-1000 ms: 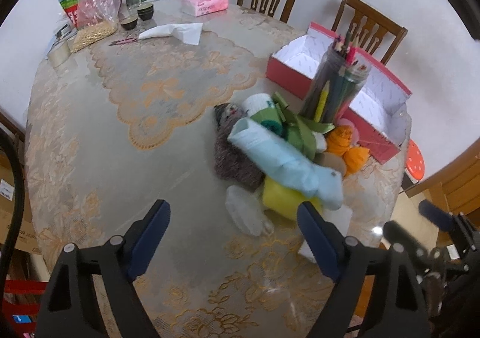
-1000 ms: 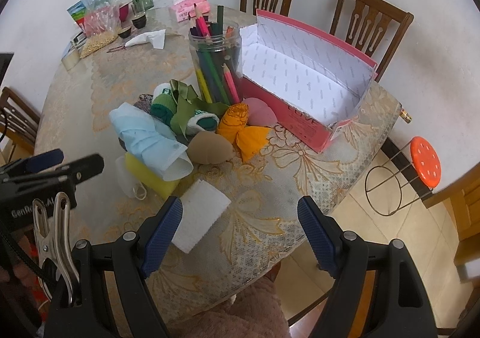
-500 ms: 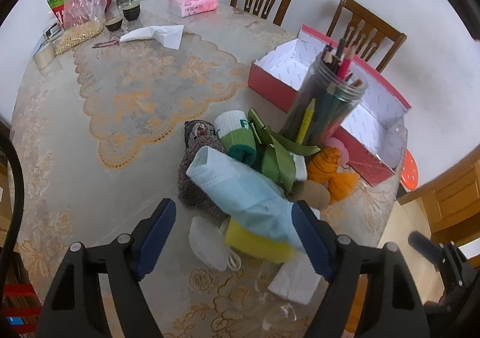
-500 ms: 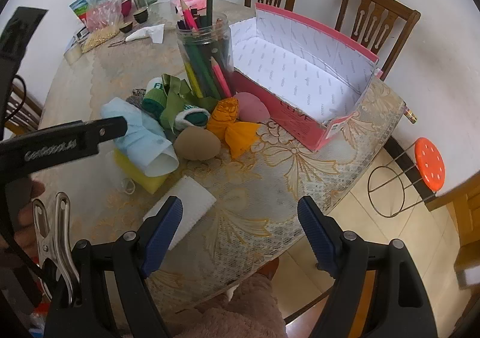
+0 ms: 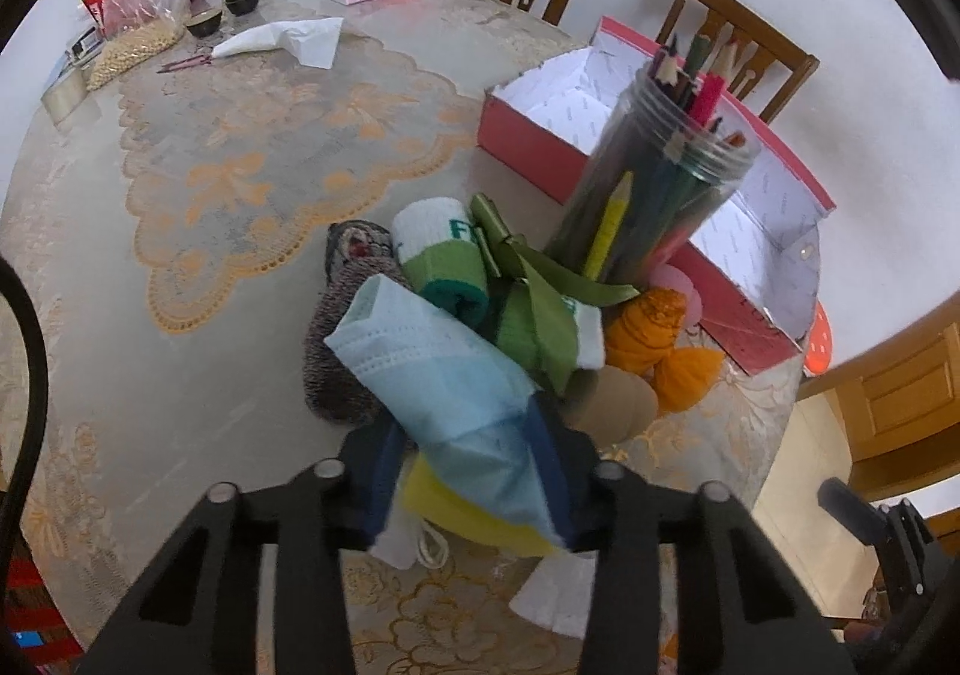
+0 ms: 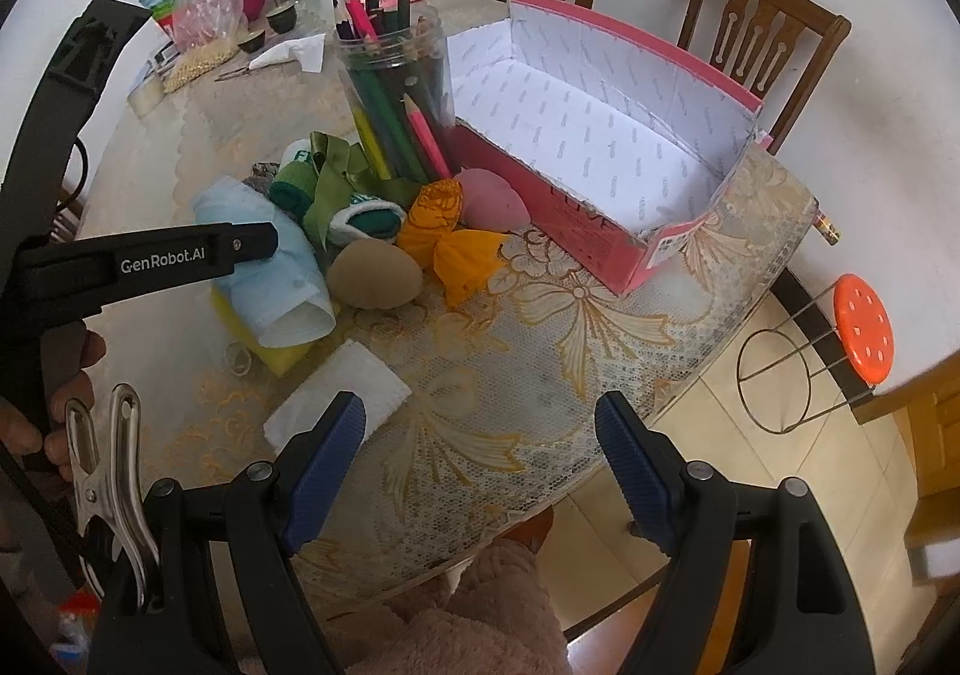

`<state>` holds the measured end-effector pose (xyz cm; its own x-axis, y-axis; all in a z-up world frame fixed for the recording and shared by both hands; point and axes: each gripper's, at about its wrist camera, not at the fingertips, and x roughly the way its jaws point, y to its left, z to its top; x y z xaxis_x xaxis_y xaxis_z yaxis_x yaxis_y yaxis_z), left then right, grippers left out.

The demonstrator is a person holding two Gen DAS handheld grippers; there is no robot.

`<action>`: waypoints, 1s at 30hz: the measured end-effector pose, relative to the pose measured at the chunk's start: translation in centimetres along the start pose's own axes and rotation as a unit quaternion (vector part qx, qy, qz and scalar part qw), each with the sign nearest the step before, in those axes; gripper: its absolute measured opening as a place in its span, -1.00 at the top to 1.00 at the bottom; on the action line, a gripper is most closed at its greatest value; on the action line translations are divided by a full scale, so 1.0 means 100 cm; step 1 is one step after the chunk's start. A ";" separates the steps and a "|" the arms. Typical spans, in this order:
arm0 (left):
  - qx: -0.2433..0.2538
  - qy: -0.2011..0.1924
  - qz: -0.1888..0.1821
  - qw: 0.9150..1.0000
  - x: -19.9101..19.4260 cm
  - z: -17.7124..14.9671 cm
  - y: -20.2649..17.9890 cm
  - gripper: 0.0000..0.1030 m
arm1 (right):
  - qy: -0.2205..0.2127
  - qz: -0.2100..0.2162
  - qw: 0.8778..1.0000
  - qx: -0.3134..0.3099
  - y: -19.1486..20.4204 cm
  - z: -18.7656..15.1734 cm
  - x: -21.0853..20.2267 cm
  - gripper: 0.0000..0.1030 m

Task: Organize soft objects
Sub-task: 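Grasp the light-blue face mask with the left gripper and lift it, then hold the mask in the left gripper while the right gripper grasps the yellow sponge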

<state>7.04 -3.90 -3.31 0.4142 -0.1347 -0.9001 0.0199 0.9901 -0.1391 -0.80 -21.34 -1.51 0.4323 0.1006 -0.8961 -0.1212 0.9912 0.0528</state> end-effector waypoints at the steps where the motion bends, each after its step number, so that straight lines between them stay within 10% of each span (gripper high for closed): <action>1: 0.001 -0.002 -0.003 1.000 -0.001 -0.001 0.000 0.29 | 0.001 0.001 1.000 0.000 -0.001 0.000 0.000 -0.59; 30: -0.036 -0.064 -0.025 0.997 -0.068 -0.019 0.059 0.49 | 0.023 0.062 0.998 -0.011 0.041 -0.004 0.017 -0.59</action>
<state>2.63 2.80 1.20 0.5271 -0.1738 -0.8318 -0.0199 0.9761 -0.2166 -0.98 -17.17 -2.97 0.3721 0.2182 -0.9022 -0.1910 0.9692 0.1556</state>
